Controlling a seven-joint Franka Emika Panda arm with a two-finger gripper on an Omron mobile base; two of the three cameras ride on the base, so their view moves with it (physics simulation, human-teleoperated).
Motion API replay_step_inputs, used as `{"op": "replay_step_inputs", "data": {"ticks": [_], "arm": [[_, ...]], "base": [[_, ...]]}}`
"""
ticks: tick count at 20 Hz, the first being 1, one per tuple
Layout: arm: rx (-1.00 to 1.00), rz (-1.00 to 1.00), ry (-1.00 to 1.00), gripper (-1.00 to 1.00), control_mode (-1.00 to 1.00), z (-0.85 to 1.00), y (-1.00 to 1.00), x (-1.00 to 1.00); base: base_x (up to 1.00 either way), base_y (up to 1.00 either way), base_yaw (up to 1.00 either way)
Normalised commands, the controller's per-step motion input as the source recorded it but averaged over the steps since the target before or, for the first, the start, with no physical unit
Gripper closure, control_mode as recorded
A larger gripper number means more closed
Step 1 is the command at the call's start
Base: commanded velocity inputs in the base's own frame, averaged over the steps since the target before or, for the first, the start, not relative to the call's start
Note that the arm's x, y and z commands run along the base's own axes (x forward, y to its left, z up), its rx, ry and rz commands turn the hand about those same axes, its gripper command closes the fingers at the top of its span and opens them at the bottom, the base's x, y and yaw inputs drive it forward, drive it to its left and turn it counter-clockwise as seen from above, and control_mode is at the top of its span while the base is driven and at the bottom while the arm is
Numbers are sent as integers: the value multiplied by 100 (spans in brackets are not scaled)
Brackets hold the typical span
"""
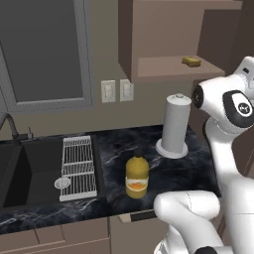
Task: Open the cabinet. Pick the sponge and place it next to the sink. Then close the cabinet.
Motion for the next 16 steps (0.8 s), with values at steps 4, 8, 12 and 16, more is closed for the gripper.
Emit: {"op": "replay_step_inputs", "data": {"ticks": [4,8,12,16], "arm": [[16,2,-9,-100,-100,0,75,-10],[21,4,-17,-100,-100,0,84,-3],[36,7,-27,-100,-100,-5,71,7],[40,4,-28,-100,-100,-3,54,23]], "base": [[0,0,0],[0,0,0],[0,0,0],[0,0,0]]}}
